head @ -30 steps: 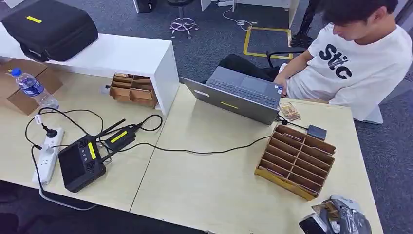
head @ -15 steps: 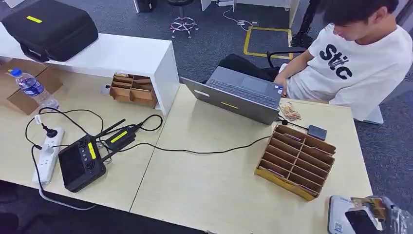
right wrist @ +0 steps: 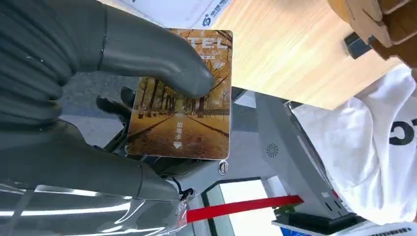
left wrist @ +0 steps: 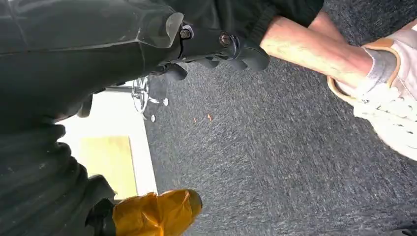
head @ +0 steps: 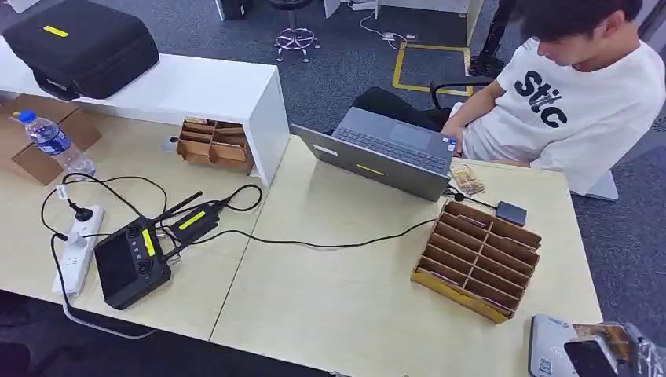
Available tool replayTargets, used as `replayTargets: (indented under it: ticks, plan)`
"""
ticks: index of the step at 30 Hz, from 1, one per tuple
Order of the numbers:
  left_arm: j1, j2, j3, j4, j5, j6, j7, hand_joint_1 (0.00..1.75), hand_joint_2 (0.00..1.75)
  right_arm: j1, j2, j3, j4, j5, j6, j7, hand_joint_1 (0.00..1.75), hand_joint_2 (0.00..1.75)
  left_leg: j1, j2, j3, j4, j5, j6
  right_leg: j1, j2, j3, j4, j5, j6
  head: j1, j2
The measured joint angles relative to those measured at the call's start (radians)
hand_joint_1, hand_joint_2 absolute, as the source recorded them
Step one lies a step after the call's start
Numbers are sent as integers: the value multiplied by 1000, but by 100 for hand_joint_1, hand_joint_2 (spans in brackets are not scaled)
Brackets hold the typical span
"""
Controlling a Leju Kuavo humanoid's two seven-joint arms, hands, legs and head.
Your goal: Pass the card to the sensor for recognition and then transmit it.
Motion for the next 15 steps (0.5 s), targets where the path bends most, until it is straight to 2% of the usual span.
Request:
replayTargets:
  ticks: [7, 15]
  plan:
    - [-1, 0, 15, 0, -13, 0, 0, 0, 175, -8, 17, -42, 63, 106, 44, 13, 175, 175, 0, 0, 0, 0, 0, 0, 0, 0, 0, 0, 0, 0, 0, 0]
    - [-2, 2, 22, 0, -26, 0, 0, 0, 175, -31, 27, -51, 138, 143, 69, 5, 175, 175, 0, 0, 1, 0, 0, 0, 0, 0, 1, 0, 0, 0, 0, 0]
